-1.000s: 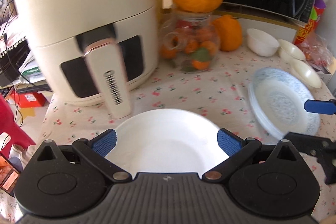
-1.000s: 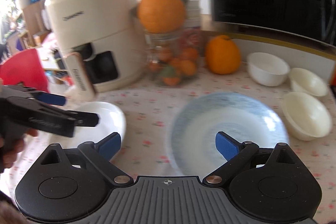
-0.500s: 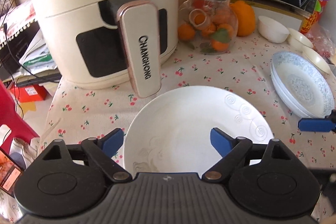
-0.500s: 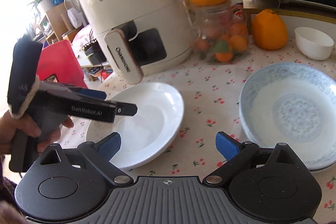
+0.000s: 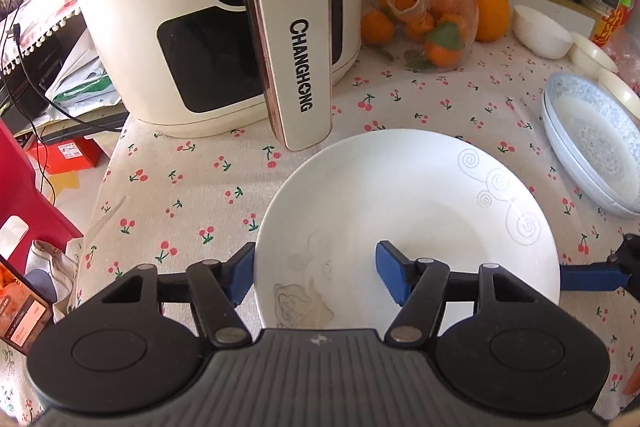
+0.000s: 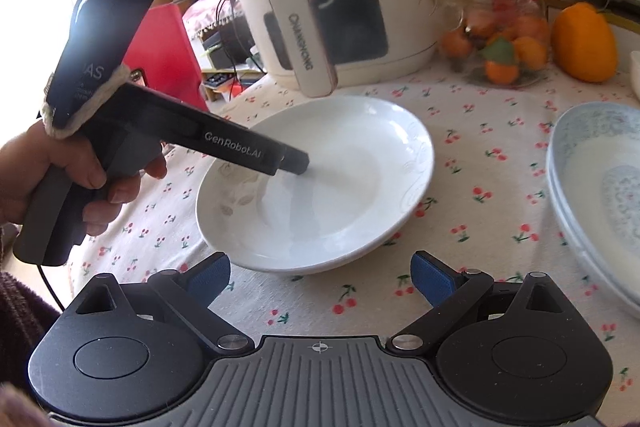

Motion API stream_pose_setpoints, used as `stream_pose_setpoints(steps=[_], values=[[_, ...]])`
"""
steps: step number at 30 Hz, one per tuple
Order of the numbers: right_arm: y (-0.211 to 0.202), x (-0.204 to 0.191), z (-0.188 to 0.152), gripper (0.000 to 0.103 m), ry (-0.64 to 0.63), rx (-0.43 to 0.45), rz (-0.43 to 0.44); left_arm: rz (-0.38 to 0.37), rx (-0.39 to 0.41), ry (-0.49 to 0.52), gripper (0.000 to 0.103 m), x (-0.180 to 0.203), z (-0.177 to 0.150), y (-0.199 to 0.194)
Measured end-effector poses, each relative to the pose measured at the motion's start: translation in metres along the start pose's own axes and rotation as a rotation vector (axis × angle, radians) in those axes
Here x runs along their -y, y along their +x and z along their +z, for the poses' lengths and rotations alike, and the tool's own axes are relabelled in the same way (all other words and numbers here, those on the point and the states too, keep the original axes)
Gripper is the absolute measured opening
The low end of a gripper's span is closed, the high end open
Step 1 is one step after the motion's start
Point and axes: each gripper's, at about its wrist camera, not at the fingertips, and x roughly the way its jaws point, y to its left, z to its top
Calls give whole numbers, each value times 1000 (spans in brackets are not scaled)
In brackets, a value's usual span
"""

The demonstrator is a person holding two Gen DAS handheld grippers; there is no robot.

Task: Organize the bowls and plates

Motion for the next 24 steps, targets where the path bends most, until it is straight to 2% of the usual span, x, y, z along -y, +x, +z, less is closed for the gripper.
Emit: stream_pose_setpoints(steps=[3, 9, 13, 15, 22, 24], values=[[2, 4, 2, 98, 30, 4, 6, 10, 0, -14, 51, -2, 1, -1], [2, 14, 6, 98, 87, 19, -2, 11, -2, 3, 46, 0, -1, -3], [1, 24, 8, 94, 140, 29, -14, 5, -6, 19, 40, 3, -1, -5], [0, 28, 10, 88, 161, 33, -21, 10, -5, 29, 32, 5, -2, -6], [-4, 39, 13, 39, 229, 32, -92, 35, 18, 41, 18, 4, -2, -8], [-5, 42, 13, 32, 227, 34, -99, 49, 33, 51, 14, 4, -2, -9]])
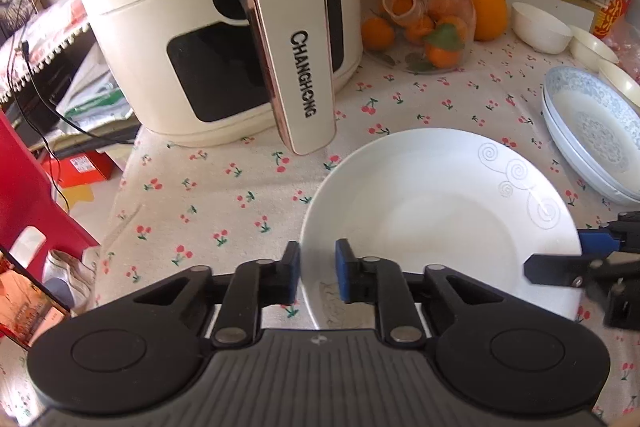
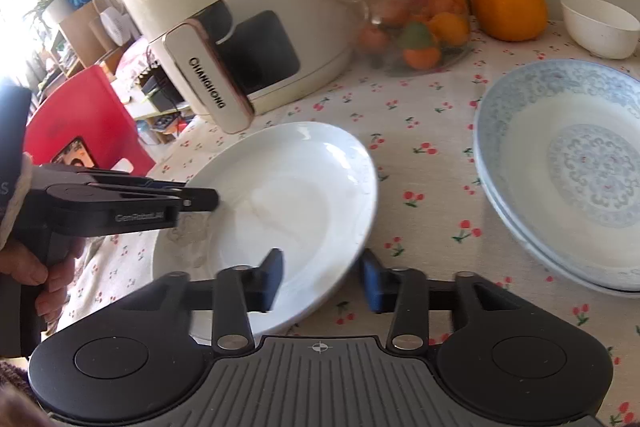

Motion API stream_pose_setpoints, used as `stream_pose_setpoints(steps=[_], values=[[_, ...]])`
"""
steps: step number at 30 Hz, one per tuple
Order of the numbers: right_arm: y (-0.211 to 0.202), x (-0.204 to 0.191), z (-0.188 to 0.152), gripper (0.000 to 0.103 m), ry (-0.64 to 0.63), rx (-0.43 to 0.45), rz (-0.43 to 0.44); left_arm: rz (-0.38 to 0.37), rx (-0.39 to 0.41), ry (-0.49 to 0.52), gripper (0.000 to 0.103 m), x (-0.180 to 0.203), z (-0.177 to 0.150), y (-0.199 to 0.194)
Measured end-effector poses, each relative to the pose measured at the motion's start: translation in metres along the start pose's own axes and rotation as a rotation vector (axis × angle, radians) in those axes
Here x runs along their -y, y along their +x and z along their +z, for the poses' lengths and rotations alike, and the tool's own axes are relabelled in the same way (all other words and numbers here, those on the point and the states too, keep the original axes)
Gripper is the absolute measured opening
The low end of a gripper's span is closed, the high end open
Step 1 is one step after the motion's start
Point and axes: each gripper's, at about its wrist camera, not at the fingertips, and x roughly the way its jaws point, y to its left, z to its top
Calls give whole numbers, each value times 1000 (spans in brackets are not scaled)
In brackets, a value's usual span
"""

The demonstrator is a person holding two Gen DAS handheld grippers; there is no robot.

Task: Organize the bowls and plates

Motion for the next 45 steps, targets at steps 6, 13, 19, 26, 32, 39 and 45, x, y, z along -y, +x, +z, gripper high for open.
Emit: stream_pose_setpoints(steps=[6, 13, 19, 26, 32, 39, 45], values=[[-11, -8, 0, 29, -70, 37, -3, -5, 16, -13, 14, -2, 0, -3], [-7, -8, 5, 24, -100, 9, -27, -23, -15, -10, 15, -2, -2, 3], [-1, -2, 3, 22, -89, -16, -44, -98, -32, -108, 18, -12, -3, 4], [-8, 0, 6, 22, -89, -6, -42, -143, 12, -172, 11, -20, -4, -4], [-23, 1, 17, 22, -96, 42, -37, -157, 64, -182, 11, -15, 2, -16], [-32, 13, 24, 22, -83, 68, -69, -182, 98, -174, 11, -3, 9, -23], [-43, 29, 26, 22, -50, 84, -92, -212, 137, -174, 11, 12, 23, -28]])
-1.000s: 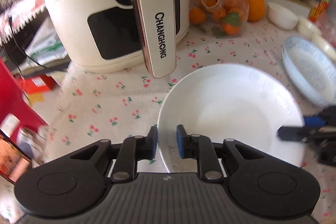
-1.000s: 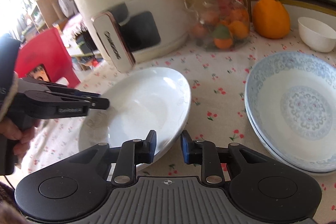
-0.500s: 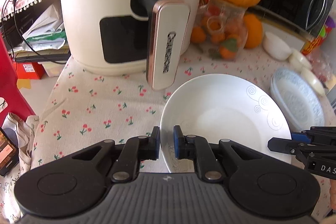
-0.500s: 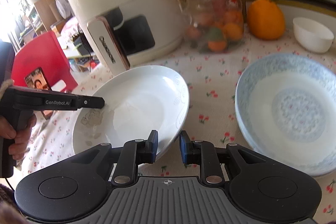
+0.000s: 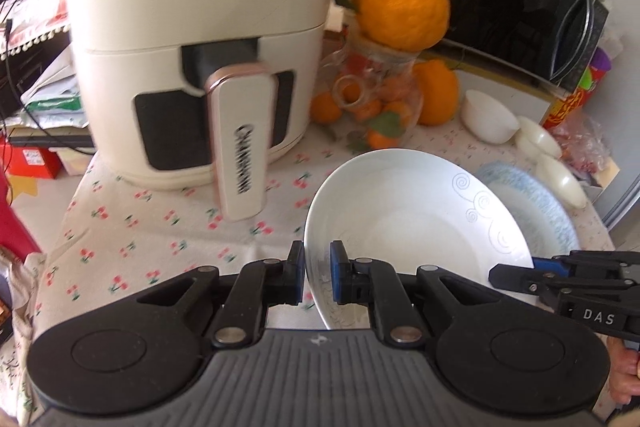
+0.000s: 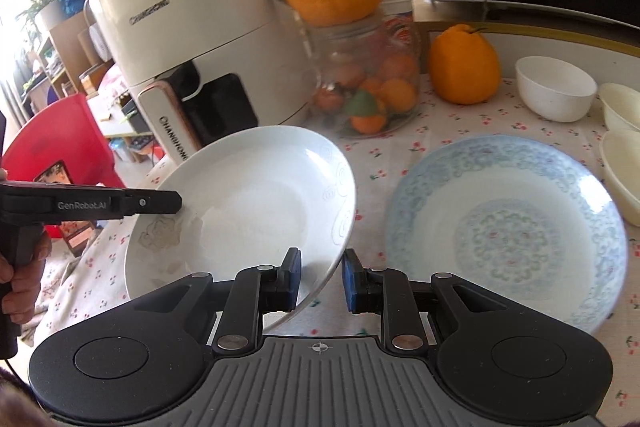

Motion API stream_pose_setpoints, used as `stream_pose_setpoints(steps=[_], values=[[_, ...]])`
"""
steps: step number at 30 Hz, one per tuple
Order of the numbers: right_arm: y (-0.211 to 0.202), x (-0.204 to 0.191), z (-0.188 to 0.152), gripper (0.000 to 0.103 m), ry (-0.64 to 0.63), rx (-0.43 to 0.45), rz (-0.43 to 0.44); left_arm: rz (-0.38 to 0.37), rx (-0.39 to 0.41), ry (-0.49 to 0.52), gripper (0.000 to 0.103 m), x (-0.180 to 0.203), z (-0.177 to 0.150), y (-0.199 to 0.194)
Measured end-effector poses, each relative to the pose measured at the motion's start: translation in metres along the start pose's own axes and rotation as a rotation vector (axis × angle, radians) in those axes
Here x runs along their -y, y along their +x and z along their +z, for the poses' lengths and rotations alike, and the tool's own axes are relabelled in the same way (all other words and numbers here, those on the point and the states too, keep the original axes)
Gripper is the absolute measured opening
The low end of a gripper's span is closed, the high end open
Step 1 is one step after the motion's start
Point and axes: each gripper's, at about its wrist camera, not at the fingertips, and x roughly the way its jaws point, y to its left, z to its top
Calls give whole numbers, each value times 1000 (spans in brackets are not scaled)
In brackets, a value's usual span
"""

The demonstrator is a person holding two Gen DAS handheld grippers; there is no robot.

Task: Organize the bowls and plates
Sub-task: 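Lower the white plate onto the stacked blue plates with both grippers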

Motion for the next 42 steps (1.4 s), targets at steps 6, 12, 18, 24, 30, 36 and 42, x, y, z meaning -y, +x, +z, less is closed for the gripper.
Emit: stream_pose_setpoints(steps=[6, 12, 18, 24, 30, 36, 42], values=[[-14, 24, 4, 22, 43, 26, -39, -39, 13, 24, 11, 27, 9, 6], [-32, 52, 9, 22, 100, 56, -83, -78, 15, 51, 11, 54, 13, 15], [-44, 76, 11, 22, 149, 80, -123, -108, 14, 71, 11, 78, 16, 24], [-52, 93, 10, 22, 178, 83, -151, -104, 8, 84, 11, 97, 17, 38], [-53, 105, 9, 22, 197, 70, -189, -78, 18, 114, 11, 116, 16, 47], [-50, 114, 7, 22, 216, 53, -229, -40, 9, 155, 11, 133, 14, 58], [-47, 118, 5, 22, 206, 31, -267, -3, 6, 192, 11, 144, 10, 65]])
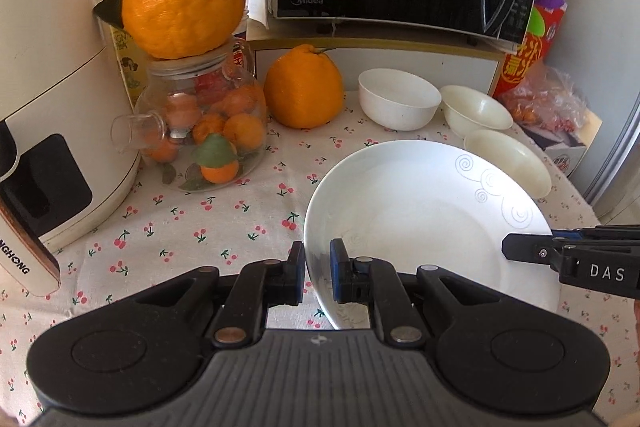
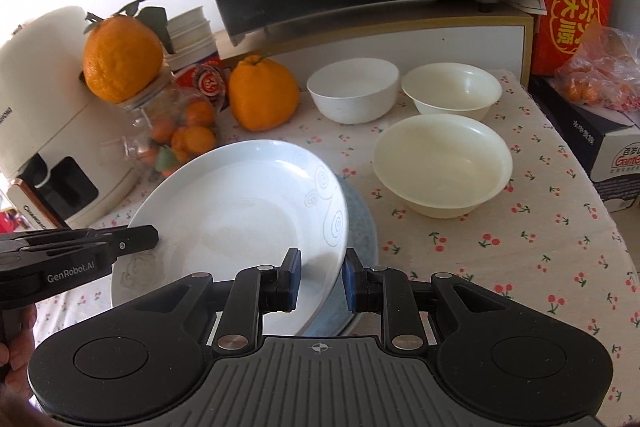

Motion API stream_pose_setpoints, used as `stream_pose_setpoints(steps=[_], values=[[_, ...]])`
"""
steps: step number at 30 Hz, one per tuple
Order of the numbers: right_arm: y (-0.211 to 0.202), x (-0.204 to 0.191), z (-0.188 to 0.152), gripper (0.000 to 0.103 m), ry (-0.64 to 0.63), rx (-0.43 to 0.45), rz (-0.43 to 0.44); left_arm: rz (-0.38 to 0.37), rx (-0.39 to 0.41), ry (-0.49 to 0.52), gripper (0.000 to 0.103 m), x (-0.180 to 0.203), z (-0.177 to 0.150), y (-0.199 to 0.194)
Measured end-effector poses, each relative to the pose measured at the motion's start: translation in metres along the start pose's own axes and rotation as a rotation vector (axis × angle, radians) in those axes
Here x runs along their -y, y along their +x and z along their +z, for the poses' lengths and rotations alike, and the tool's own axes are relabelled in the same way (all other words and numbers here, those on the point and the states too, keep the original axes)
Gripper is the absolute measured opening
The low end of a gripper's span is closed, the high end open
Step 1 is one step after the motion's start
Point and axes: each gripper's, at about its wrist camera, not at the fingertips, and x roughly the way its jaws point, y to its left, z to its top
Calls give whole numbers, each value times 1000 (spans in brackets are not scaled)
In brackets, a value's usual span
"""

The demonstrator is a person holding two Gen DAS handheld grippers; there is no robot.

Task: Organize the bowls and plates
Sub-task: 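Lower the white plate onto the stacked blue plates with both grippers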

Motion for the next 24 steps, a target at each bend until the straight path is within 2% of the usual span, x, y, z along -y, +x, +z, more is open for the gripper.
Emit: stream_pose_setpoints(steps=[8, 24], values=[[5, -4, -4, 22, -33, -24, -28, 58, -33, 44, 12, 9, -3, 8], [3, -23, -6, 23, -184, 2, -126, 155, -22, 193, 13, 31, -7, 9]])
